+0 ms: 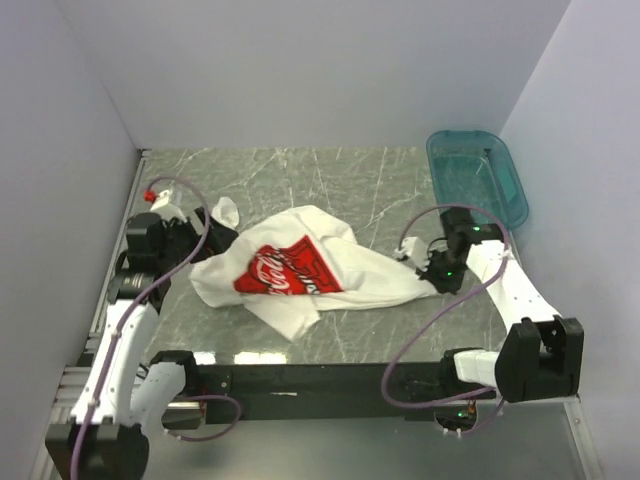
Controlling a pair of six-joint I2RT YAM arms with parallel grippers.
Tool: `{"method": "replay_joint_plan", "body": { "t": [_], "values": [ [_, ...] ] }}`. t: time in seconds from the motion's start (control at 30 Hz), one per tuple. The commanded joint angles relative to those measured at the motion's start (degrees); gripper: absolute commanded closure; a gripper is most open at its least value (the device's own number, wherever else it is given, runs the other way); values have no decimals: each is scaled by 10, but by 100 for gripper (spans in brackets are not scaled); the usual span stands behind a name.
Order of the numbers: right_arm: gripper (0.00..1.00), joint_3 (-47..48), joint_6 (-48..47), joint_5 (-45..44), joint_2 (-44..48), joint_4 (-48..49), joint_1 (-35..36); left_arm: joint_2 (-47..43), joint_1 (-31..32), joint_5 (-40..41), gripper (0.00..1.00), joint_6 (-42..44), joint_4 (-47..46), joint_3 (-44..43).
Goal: Fold and stack the t-shirts
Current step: Flatten the tshirt out
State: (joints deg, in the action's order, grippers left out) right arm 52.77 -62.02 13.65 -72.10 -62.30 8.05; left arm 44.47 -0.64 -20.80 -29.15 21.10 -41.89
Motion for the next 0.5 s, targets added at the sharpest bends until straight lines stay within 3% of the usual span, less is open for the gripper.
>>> {"method": "replay_joint_plan", "body": {
  "t": [0.0,0.13,0.17,0.27,0.4,0.47],
  "values": [
    [100,-1,-79,-44,25,22,-77,69,31,-74,10,5,7,-60],
    [100,-14,-65,-32,6,60,-108,138,92,-53,15,-4,89,-121],
    [93,-15,-58,-26,1,74,-109,146,106,-48,16,-15,117,-124],
    [59,2,-46,38,-3,54,-109,149,173,-32,17,-48,131,-108],
    [49,46,-32,167,9,9,-76,167,238,54,16,-55,142,-108],
    [49,46,18,188,21,43,4,194,239,115,14,-39,147,-150]
  ]
}}
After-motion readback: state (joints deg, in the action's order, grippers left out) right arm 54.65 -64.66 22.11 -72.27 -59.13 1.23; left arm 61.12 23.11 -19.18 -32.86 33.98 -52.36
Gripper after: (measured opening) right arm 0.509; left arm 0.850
